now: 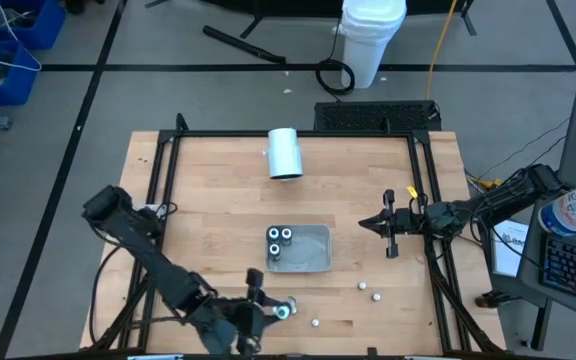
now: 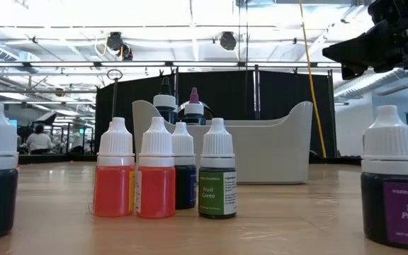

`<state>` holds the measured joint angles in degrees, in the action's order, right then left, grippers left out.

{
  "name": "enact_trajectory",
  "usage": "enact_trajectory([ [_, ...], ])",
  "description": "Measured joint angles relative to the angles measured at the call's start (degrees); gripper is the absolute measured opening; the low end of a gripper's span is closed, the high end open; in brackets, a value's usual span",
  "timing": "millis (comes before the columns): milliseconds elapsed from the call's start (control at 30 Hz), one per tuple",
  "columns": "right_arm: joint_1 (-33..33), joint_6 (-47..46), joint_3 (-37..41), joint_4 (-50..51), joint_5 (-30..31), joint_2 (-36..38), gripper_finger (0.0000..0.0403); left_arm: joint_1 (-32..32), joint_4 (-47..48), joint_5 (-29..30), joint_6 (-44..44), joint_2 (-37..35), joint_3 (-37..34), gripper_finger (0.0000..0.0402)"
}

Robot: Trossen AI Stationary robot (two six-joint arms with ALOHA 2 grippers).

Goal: Pick & Place food coloring
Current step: Put the large green food coloring bottle into the gray bin

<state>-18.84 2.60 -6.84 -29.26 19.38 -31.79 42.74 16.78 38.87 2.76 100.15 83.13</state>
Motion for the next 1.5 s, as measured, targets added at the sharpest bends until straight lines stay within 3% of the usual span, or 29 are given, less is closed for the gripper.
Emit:
enact_trajectory([
  [233, 0.0, 0.0, 0.0, 0.0, 0.0, 0.0, 0.0001, -0.6, 1.1, 5.4, 2.3, -2.7, 0.0, 0.0118],
  [367, 0.0, -0.2, 0.0, 0.0, 0.0, 0.0, 0.0001, -2.5, 1.4, 10.1, 8.0, -2.8, 0.0, 0.0119],
  [633, 0.0, -0.2, 0.0, 0.0, 0.0, 0.0, 0.0001, -8.1, 2.7, 9.2, 15.7, 2.9, 0.0, 0.0119],
  [1033, 0.0, -0.1, 0.0, 0.0, 0.0, 0.0, 0.0001, -10.6, 2.8, 11.8, 24.1, 9.4, 0.0, 0.012],
  [1367, 0.0, -0.2, 0.0, 0.0, 0.0, 0.0, 0.0002, -10.4, 14.7, 17.9, 37.3, 10.4, 0.0, 0.0121],
  [1500, 0.0, 0.0, 0.0, 0.0, 0.1, 0.0, 0.0001, -10.3, 15.0, 18.2, 38.3, 10.5, 0.0, 0.0121],
])
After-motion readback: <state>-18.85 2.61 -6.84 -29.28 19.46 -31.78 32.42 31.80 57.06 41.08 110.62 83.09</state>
